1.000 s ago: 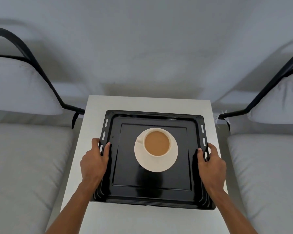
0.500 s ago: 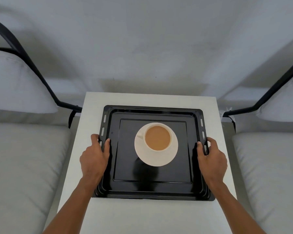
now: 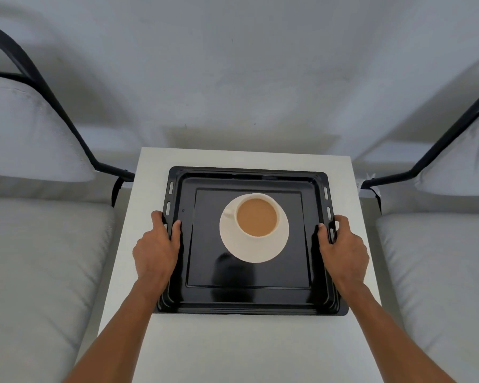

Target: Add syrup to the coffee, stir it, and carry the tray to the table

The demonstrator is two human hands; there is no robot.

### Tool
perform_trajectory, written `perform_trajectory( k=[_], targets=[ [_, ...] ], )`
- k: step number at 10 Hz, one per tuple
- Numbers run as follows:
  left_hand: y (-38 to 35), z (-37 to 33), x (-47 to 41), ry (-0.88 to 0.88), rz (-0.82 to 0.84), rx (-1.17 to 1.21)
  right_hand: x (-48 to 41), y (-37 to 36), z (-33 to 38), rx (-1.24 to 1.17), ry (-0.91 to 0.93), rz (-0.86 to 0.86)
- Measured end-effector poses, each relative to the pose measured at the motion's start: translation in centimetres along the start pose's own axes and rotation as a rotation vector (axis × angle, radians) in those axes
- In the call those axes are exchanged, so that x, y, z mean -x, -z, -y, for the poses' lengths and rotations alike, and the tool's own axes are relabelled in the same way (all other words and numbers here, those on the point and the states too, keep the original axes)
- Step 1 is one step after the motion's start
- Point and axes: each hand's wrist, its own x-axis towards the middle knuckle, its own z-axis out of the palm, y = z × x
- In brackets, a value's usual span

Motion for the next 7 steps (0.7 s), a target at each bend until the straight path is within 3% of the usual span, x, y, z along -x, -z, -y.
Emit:
perform_trajectory(
  k=[3,5,6,7],
  targets=[
    [0.2,0.1,-0.4,-0.025,0.02,-0.06,-0.2,0.3,0.0,0.049,0.008,0.049],
    [1.7,0.0,1.0,-0.061,0.065,-0.219,1.0,1.8,0.2,0.101,0.019,0.151],
    [3.0,0.3,4.3,-0.065,0.005,-0.185,4.8,3.9,0.2,0.072,0.008,0.088],
    [3.2,-0.2,11.2,-0.26,-0.033,-0.035,11.0,4.8,0.7,0.023,0.161,0.0]
  ],
)
